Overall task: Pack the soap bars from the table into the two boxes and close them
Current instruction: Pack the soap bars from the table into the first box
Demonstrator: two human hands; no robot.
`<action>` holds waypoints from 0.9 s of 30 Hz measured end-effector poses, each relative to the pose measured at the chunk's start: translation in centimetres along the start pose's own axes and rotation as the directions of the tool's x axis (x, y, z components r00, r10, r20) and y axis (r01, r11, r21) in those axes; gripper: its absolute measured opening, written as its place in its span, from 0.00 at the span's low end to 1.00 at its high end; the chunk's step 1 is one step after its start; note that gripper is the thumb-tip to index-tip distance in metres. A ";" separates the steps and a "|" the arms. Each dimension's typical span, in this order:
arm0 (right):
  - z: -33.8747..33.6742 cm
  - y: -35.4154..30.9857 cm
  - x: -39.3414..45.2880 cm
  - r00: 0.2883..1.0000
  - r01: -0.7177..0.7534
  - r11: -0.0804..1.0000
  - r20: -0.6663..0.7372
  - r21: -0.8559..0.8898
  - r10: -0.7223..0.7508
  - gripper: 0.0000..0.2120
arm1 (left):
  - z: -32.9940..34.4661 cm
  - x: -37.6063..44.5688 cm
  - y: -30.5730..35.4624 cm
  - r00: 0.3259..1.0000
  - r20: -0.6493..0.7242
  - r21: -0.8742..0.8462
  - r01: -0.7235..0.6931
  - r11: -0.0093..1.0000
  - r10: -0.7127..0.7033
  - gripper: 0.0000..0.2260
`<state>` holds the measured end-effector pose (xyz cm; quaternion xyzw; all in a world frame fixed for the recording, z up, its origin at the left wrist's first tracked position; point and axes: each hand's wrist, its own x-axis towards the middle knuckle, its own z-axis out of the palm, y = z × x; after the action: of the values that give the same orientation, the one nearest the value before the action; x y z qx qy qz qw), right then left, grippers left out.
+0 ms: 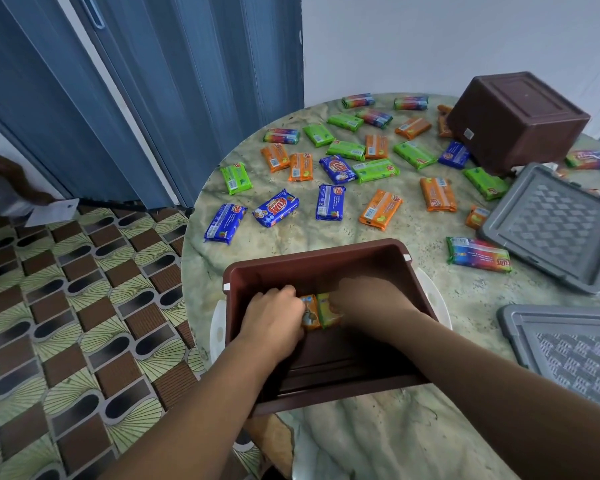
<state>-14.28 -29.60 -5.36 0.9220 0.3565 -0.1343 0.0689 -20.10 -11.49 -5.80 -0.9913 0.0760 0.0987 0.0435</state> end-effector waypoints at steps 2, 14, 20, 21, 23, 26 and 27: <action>0.0 -0.1 0.2 1.000 0.024 1.000 -0.011 -0.005 -0.024 0.17 | 0.1 0.1 0.0 1.000 -0.012 0.009 -0.014 1.000 0.014 0.12; -1.1 1.0 -0.5 0.798 0.014 0.994 -0.600 0.110 0.055 0.15 | -2.4 -0.7 -0.5 0.910 -0.415 -0.097 -0.065 0.993 0.019 0.13; -3.7 2.9 0.6 0.921 -0.115 0.988 -0.361 0.101 0.144 0.28 | -4.1 0.6 -3.8 0.924 -0.326 -0.017 0.209 0.978 -0.203 0.28; -3.5 3.0 0.9 0.940 -0.108 0.991 -0.317 0.084 0.130 0.26 | -3.6 0.9 -4.1 0.942 -0.258 -0.031 0.214 0.976 -0.215 0.26; -3.2 3.2 1.3 0.945 -0.098 0.992 -0.306 0.074 0.116 0.21 | -2.6 1.3 -4.4 0.953 -0.224 -0.052 0.197 0.979 -0.204 0.21; -3.4 3.3 1.8 0.944 -0.090 0.992 -0.310 0.092 0.115 0.19 | -2.1 1.7 -4.8 0.949 -0.252 -0.038 0.189 0.981 -0.192 0.18; -3.5 3.4 2.0 0.944 -0.090 0.991 -0.310 0.094 0.116 0.18 | -2.2 1.9 -5.0 0.949 -0.252 -0.040 0.188 0.981 -0.192 0.18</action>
<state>-9.85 -30.06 -2.51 0.9510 0.3086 0.0041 -0.0183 -17.01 -7.09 -3.68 -0.9987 -0.0156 -0.0334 0.0350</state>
